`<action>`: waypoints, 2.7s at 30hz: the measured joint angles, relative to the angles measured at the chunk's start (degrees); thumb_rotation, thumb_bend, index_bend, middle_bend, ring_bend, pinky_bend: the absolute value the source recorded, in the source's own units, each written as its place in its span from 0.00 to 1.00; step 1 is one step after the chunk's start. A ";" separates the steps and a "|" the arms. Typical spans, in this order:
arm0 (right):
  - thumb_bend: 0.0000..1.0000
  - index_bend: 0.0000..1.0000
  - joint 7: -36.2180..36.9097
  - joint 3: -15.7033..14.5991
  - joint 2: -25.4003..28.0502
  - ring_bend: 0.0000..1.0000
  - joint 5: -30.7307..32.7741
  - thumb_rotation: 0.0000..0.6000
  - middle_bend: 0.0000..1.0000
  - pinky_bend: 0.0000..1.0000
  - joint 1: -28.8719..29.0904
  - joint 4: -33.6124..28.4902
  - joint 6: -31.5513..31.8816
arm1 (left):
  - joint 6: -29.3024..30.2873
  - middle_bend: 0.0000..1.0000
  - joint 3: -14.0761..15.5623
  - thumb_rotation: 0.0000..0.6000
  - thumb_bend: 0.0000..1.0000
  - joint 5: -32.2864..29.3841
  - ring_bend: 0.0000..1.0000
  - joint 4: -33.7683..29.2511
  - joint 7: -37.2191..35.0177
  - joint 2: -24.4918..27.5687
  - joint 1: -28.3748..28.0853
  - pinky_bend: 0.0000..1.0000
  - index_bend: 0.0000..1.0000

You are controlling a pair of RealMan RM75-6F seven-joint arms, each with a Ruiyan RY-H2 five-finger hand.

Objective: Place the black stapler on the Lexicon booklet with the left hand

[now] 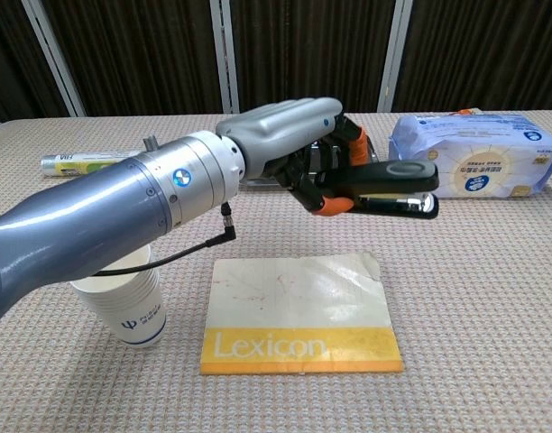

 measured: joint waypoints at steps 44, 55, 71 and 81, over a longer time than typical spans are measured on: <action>0.19 0.00 -2.84 0.00 -1.52 0.00 -0.25 1.00 0.00 0.00 0.07 0.37 -0.89 | -1.93 0.26 11.53 1.00 0.26 4.40 0.24 7.38 -1.31 1.28 4.82 0.40 0.21; 0.19 0.00 -2.79 -0.02 -1.51 0.00 -0.23 0.99 0.00 0.00 0.06 0.30 -0.89 | -6.55 0.17 10.69 1.00 0.19 3.24 0.17 3.14 -4.64 3.09 3.90 0.36 0.04; 0.19 0.00 -3.27 -0.04 -1.59 0.00 -0.06 1.00 0.00 0.00 0.08 0.07 -1.17 | 4.82 0.08 9.76 1.00 0.17 11.07 0.07 -6.80 -8.66 13.21 8.30 0.27 0.00; 0.20 0.00 -5.12 -0.35 -2.35 0.00 -0.51 1.00 0.00 0.00 0.54 -0.21 -2.37 | 14.83 0.08 9.08 1.00 0.17 16.77 0.06 -11.98 -18.02 20.66 13.31 0.24 0.01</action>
